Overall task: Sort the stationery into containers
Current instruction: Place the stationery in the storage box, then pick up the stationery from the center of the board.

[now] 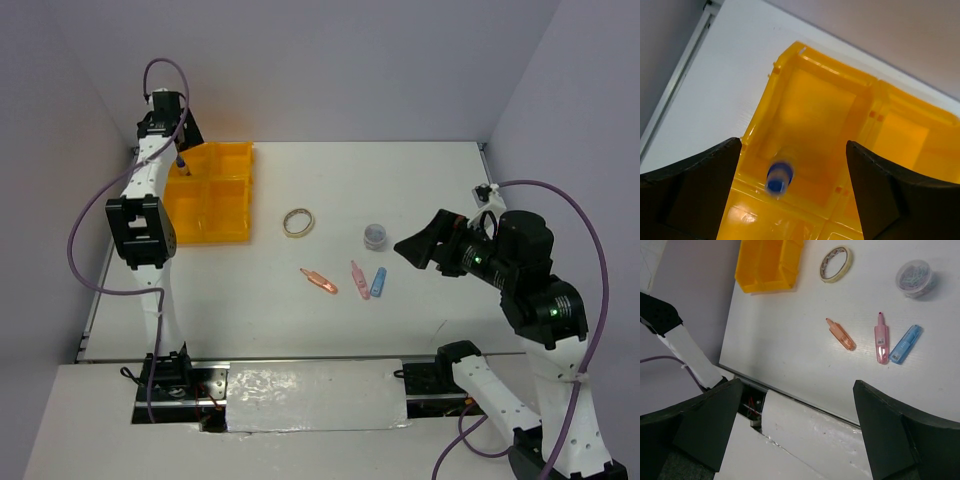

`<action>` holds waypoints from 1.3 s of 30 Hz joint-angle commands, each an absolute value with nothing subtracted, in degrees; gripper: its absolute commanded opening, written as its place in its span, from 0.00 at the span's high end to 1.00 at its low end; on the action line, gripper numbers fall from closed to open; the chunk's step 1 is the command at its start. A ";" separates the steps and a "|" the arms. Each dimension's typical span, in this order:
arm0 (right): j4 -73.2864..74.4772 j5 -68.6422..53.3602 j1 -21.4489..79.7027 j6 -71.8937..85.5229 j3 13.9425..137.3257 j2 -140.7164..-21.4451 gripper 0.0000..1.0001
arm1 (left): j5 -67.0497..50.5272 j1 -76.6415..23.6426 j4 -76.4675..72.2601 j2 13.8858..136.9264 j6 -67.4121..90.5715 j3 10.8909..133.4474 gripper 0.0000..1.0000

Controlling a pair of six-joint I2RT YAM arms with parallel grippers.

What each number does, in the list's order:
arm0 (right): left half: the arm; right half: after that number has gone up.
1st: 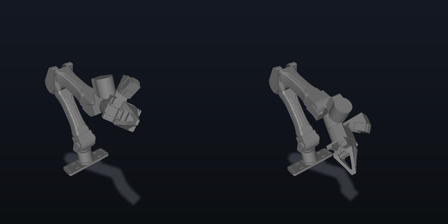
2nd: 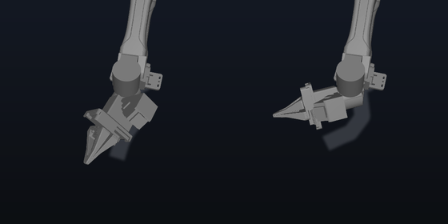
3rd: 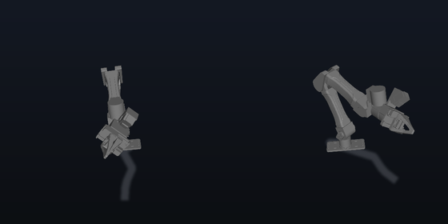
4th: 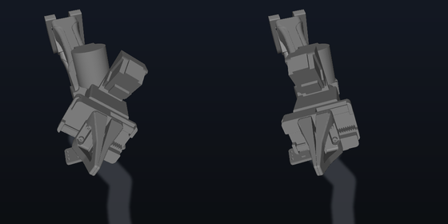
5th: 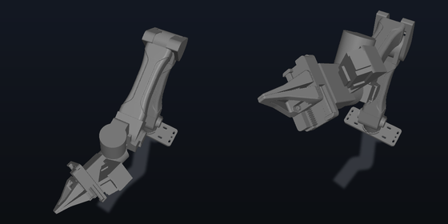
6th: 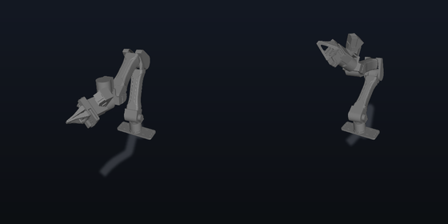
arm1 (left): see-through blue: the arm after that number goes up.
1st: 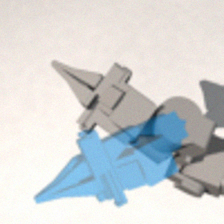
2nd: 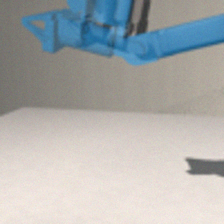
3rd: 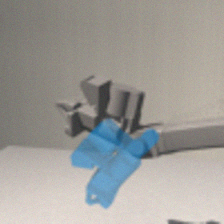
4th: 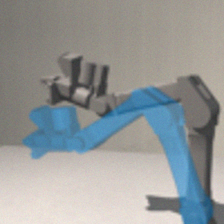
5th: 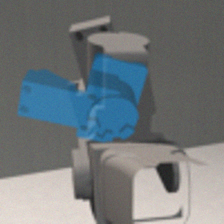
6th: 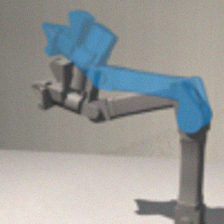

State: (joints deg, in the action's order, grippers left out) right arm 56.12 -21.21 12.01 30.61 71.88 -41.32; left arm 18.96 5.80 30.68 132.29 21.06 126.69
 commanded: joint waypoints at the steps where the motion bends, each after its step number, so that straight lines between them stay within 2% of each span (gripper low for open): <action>1: 52.65 -21.80 12.22 30.76 71.54 -41.83 0.00 | 16.88 5.89 29.88 130.97 21.53 132.88 0.01; 8: 49.49 -23.47 12.22 30.76 70.32 -43.33 0.00 | 15.56 5.89 29.62 121.04 22.67 133.42 0.01; 12: 47.38 -23.30 12.22 29.63 69.17 -44.64 0.00 | 12.05 5.19 31.02 111.74 23.99 125.02 0.01; 15: 46.94 -20.22 12.30 28.48 68.12 -46.05 0.00 | 11.07 2.21 32.95 105.94 23.47 117.79 0.01; 18: 47.54 -17.50 12.57 27.69 67.33 -47.63 0.00 | 13.09 -6.64 36.98 102.49 21.89 112.77 0.01; 23: 48.87 -13.54 13.10 26.90 67.15 -48.95 0.00 | 15.03 -19.49 45.52 102.39 23.73 109.26 0.01; 27: 47.46 -15.29 13.27 27.16 66.36 -47.64 0.00 | 14.69 -27.32 44.13 103.35 24.96 101.35 0.02; 31: 46.58 -18.45 13.36 27.60 65.92 -46.85 0.00 | 11.52 -27.86 41.31 108.88 23.56 97.03 0.09; 33: 47.11 -19.59 13.36 27.60 66.53 -46.67 0.00 | 12.04 -27.86 40.87 112.93 21.55 97.21 0.17; 39: 49.92 -19.69 13.36 26.28 68.38 -45.27 0.00 | 11.60 -27.51 36.31 118.65 17.76 96.25 0.23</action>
